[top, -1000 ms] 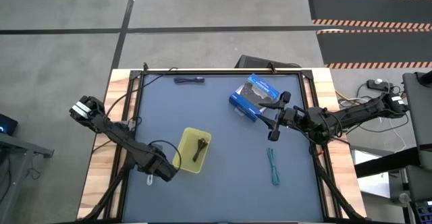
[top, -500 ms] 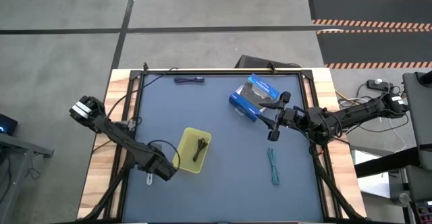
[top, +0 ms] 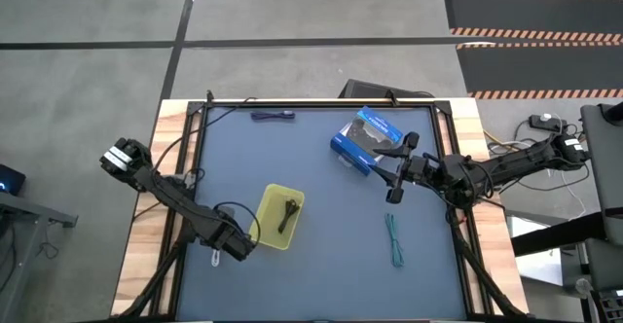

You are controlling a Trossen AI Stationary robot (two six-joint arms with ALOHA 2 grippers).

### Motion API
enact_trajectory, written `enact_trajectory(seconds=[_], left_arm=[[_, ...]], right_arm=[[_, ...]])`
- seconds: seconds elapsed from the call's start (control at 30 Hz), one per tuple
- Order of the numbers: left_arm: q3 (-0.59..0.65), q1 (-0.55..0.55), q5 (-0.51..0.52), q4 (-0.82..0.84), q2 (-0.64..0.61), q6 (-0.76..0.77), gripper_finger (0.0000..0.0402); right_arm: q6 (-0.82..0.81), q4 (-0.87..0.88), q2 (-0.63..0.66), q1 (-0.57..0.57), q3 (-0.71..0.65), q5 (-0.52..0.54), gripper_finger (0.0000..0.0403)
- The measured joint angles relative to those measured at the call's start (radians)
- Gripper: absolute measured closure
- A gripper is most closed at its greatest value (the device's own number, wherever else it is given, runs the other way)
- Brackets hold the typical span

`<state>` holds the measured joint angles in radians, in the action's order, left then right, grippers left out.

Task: Pick and place USB-C Cables
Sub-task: Put the white charger cable into the yellow bin

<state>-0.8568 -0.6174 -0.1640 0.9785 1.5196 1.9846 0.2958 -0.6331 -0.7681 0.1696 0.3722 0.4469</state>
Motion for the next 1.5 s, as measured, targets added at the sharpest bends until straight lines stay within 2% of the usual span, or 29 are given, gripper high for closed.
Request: enact_trajectory(seconds=[0.43, 0.67, 1.1, 1.33, 1.5], left_arm=[[0.030, 0.000, 0.017, -0.011, 0.000, 0.018, 0.0291], [0.069, -0.003, 0.025, -0.083, 0.000, 0.025, 0.0292], [0.070, -0.006, 0.035, -0.083, 0.000, 0.025, 0.0388], [0.047, -0.006, 0.053, -0.054, -0.013, 0.016, 0.0390], [-0.007, -0.006, 0.114, 0.047, -0.043, 0.014, 0.0390]], right_arm=[[0.000, 0.000, 0.000, 0.000, 0.000, 0.000, 0.0220], [0.000, 0.001, 0.000, 0.000, 0.000, 0.000, 0.0220], [0.000, 0.002, 0.000, 0.000, 0.000, 0.000, 0.0220], [0.000, 0.009, 0.000, 0.000, 0.000, 0.000, 0.0220], [0.003, 0.008, 0.000, 0.000, 0.000, 0.000, 0.0220]])
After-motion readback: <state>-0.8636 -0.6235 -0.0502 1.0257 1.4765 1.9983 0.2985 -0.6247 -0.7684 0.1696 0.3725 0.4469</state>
